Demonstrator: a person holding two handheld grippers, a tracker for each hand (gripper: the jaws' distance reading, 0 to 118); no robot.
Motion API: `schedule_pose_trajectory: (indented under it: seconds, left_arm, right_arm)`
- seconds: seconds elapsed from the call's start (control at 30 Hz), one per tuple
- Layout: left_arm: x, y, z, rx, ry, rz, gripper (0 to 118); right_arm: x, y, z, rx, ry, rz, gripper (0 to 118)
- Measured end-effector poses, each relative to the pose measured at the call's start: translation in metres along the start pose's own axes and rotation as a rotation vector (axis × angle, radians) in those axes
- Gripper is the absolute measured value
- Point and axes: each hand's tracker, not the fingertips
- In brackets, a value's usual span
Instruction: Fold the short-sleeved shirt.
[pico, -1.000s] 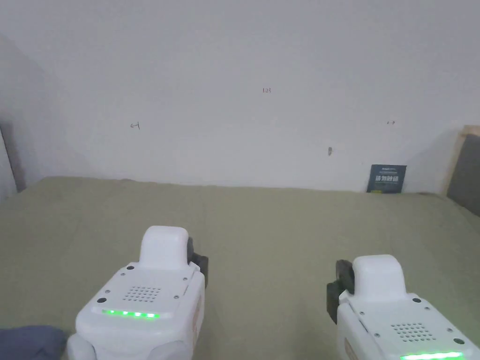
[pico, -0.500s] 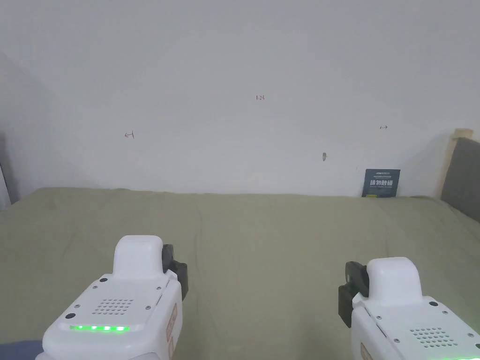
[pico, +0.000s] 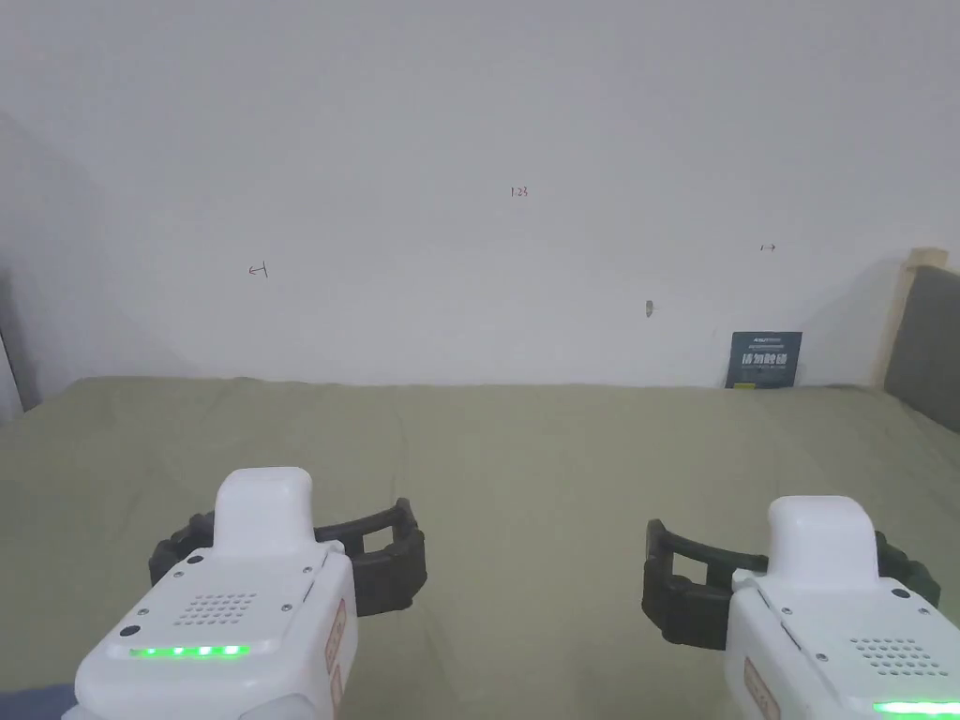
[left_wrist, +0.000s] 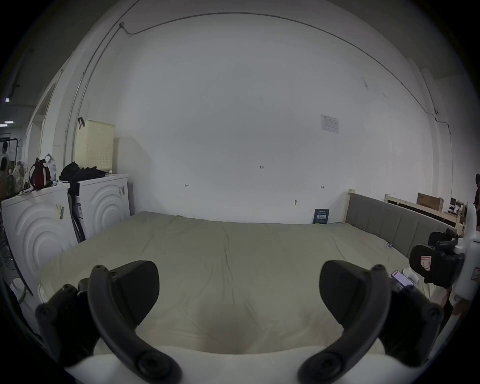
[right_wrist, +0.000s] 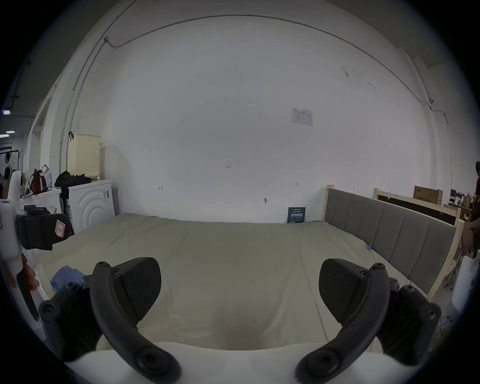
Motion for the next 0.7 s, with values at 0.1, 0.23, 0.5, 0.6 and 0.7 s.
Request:
schedule_pose_trajectory:
  seconds: [0.1,0.23,0.5,0.6,0.7]
  left_arm:
    - [0.008,0.006,-0.004,-0.019,0.036,-0.073,118]
    - [0.010,0.003,-0.001,0.003,0.022,-0.087,118]
    - [0.008,0.010,0.005,-0.030,-0.028,-0.056,118]
    - [0.010,0.016,0.008,-0.036,-0.010,-0.027,118]
    - [0.013,0.019,0.009,-0.029,0.064,-0.054,118]
  right_arm:
    - [0.007,0.023,-0.002,0.011,0.013,0.011,118]
    - [0.004,0.027,0.000,0.010,0.026,0.030,118]
    - [0.006,0.029,-0.003,-0.007,0.035,0.029,118]
    - [0.007,0.029,-0.003,-0.005,0.041,0.018,118]
    - [0.005,0.029,-0.002,-0.002,0.053,0.028,118]
